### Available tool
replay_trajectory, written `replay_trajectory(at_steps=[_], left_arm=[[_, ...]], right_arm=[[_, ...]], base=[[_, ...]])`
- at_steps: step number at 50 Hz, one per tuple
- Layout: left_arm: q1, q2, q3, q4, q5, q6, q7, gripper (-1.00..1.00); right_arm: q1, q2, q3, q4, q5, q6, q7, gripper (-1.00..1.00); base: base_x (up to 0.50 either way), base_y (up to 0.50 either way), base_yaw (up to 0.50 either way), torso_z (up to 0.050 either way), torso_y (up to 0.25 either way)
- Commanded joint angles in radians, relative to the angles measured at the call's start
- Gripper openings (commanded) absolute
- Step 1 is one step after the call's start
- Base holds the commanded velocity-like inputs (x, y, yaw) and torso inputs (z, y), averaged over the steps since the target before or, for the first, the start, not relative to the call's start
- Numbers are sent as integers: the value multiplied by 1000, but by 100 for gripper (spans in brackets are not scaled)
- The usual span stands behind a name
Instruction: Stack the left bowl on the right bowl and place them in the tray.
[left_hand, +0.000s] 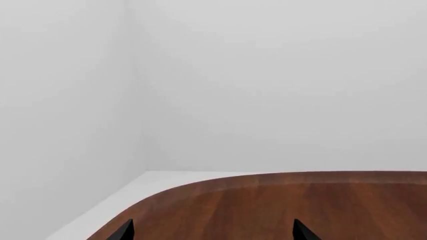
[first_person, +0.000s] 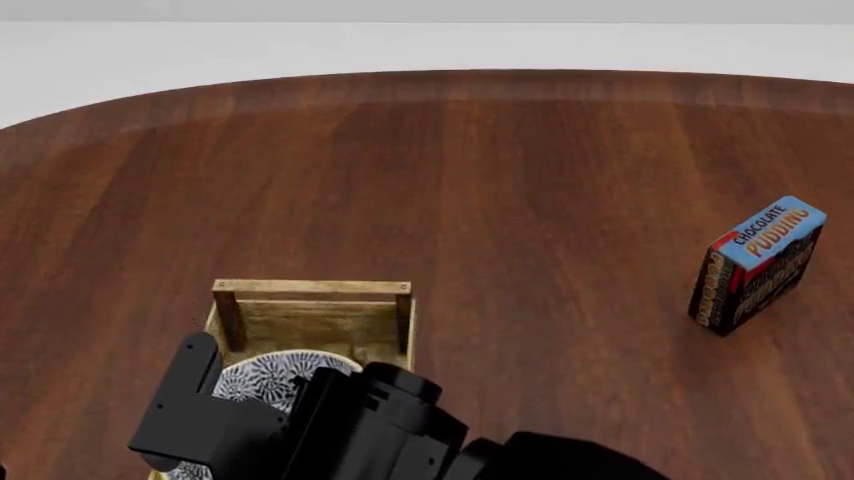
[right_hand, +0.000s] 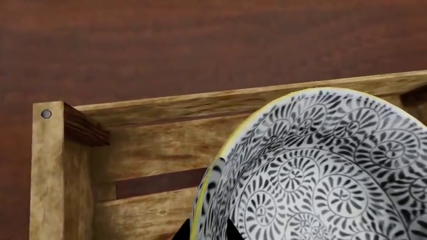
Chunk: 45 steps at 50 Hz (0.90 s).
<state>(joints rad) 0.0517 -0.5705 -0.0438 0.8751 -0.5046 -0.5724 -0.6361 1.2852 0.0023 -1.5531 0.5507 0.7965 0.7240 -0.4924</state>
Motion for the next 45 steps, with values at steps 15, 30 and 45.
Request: replay_trajectory(at_steps=[15, 30, 45], left_arm=[[5, -6, 8, 1, 9, 5, -9, 100], [6, -8, 7, -1, 7, 8, -12, 100], [0, -9, 12, 0, 2, 11, -13, 100]], right_arm=[[-39, -2, 11, 76, -68, -52, -41, -100], [-47, -2, 14, 107, -67, -55, -31, -100], [14, -2, 17, 33, -22, -11, 47, 100]], base=[[0, 0, 0, 0, 0], [1, 0, 0, 0, 0], [1, 0, 0, 0, 0]])
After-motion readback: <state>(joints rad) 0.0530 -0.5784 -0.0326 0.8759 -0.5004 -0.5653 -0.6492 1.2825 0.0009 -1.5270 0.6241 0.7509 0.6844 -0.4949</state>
